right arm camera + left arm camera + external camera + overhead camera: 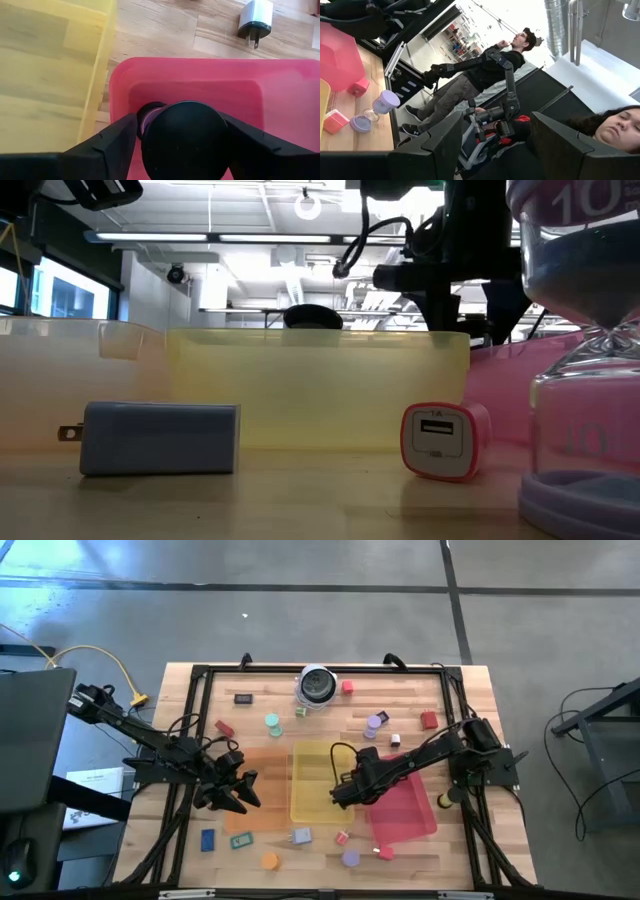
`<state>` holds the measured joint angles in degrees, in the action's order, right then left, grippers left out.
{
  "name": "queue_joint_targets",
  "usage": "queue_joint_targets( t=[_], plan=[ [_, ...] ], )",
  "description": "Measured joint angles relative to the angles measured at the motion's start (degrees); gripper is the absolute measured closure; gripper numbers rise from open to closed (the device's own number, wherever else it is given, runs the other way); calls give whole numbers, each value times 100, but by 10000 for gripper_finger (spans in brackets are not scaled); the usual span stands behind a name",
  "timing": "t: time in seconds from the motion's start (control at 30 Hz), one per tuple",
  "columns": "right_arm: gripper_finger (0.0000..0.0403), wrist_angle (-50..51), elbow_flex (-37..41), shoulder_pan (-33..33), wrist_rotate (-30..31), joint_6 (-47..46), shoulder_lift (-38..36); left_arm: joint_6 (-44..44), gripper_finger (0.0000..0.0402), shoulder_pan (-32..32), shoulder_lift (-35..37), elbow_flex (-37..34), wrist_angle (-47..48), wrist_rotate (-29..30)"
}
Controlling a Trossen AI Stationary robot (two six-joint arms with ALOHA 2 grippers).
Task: Pick & Place Office items
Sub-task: Put the black hourglass timer into the red bin, then put the red charger adaptor into the orange bin
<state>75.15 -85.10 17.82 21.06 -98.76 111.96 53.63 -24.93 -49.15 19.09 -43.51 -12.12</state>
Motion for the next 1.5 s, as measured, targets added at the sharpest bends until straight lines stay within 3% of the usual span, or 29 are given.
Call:
queue_joint_targets(
  t=[0.5, 0.8, 1.17, 1.5],
  plan=[
    [151, 353, 0, 26, -55, 458, -614, -8, 178, 1, 2, 0, -2, 23],
    [151, 13, -4, 103, 295, 933, -1381, -92, 178, 11, 2, 0, 47, 334],
    [151, 151, -3, 80, 306, 1689, -2625, -181, 178, 66, 1, 0, 128, 736],
    [151, 240, -2, 76, 197, 2363, -2767, -181, 178, 410, 1, 0, 125, 756]
  ],
)
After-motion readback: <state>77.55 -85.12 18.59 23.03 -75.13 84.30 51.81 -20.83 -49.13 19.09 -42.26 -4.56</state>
